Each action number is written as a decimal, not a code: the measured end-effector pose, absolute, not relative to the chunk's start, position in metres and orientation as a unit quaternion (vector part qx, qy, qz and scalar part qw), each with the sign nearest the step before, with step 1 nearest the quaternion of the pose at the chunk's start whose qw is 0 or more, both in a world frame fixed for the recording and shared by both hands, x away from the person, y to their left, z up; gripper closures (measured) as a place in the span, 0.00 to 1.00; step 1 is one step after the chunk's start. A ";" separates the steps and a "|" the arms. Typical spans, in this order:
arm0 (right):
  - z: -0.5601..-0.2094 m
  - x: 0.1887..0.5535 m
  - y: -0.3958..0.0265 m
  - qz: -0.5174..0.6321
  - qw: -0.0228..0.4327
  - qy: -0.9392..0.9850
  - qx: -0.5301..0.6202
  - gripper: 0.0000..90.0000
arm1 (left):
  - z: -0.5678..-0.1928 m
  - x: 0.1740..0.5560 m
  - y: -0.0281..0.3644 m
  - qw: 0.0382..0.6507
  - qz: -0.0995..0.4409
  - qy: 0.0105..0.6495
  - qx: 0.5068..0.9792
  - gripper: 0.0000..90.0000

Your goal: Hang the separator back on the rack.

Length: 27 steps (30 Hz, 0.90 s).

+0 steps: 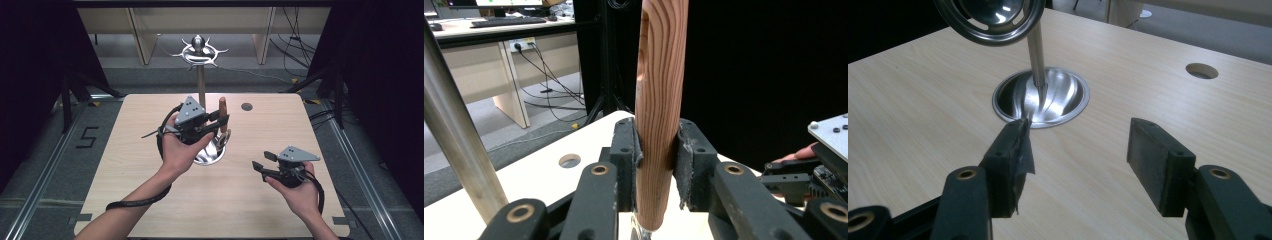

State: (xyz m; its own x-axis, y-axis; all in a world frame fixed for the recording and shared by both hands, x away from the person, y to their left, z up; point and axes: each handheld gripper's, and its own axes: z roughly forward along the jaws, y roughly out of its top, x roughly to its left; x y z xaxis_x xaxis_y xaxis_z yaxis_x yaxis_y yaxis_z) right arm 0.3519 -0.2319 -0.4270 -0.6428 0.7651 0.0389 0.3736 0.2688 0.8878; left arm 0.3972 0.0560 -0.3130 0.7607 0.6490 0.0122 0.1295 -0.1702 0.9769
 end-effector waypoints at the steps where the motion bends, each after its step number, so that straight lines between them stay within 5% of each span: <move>1: -0.427 0.352 -0.232 0.478 0.206 0.770 0.369 0.48 | -0.312 0.397 0.056 0.588 0.221 0.268 0.730 0.80; 27: -0.429 0.352 -0.231 0.474 0.209 0.770 0.371 0.48 | -0.294 0.407 0.056 0.581 0.235 0.281 0.727 0.80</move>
State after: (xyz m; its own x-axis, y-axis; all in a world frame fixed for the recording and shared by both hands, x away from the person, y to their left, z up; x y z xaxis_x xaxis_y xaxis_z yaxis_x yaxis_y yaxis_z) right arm 0.3523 -0.2307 -0.4286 -0.6365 0.7707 0.0293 0.3734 0.2747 0.8861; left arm 0.4067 0.0559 -0.2938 0.7319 0.6812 0.0150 0.1357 -0.1674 0.9765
